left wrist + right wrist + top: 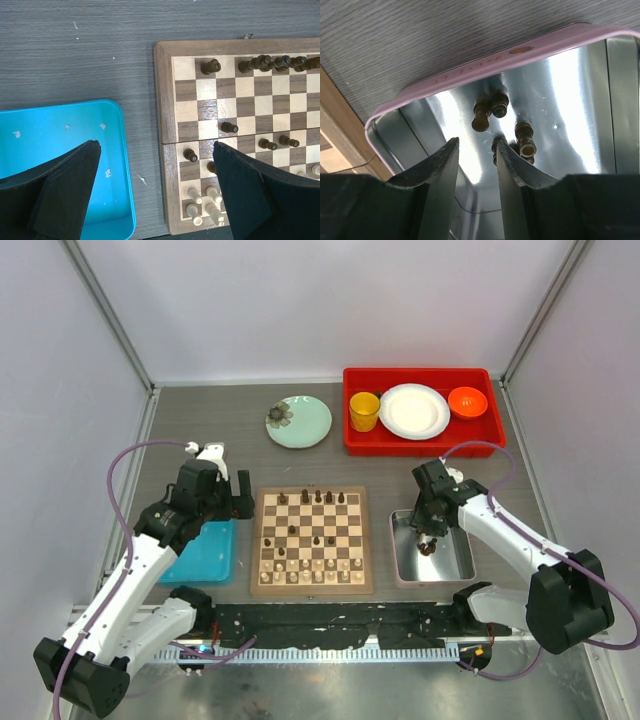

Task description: Set up the chess pieces on the board

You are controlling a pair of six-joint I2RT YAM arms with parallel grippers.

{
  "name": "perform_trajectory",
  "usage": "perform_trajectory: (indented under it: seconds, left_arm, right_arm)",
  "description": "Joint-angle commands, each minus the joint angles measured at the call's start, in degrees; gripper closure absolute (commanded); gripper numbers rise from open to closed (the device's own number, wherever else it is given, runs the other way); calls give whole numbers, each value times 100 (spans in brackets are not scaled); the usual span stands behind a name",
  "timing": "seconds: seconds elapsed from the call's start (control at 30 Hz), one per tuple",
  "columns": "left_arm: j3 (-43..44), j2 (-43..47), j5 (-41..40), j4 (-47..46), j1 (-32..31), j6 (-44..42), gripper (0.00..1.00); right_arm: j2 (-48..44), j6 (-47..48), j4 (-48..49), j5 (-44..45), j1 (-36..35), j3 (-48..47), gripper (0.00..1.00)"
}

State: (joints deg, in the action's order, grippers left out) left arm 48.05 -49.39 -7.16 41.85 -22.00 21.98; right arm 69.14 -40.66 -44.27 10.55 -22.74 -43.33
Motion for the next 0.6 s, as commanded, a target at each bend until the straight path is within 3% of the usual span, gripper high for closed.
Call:
perform_trajectory:
  seconds: [0.0,0.57]
  left_arm:
    - [38,-10,92,-142,29,-80,0]
    - [38,-10,136,-150,29,-88,0]
  right_arm:
    - [64,50,410,-17,173,53,59]
    - [275,164,683,-88,349,185,62]
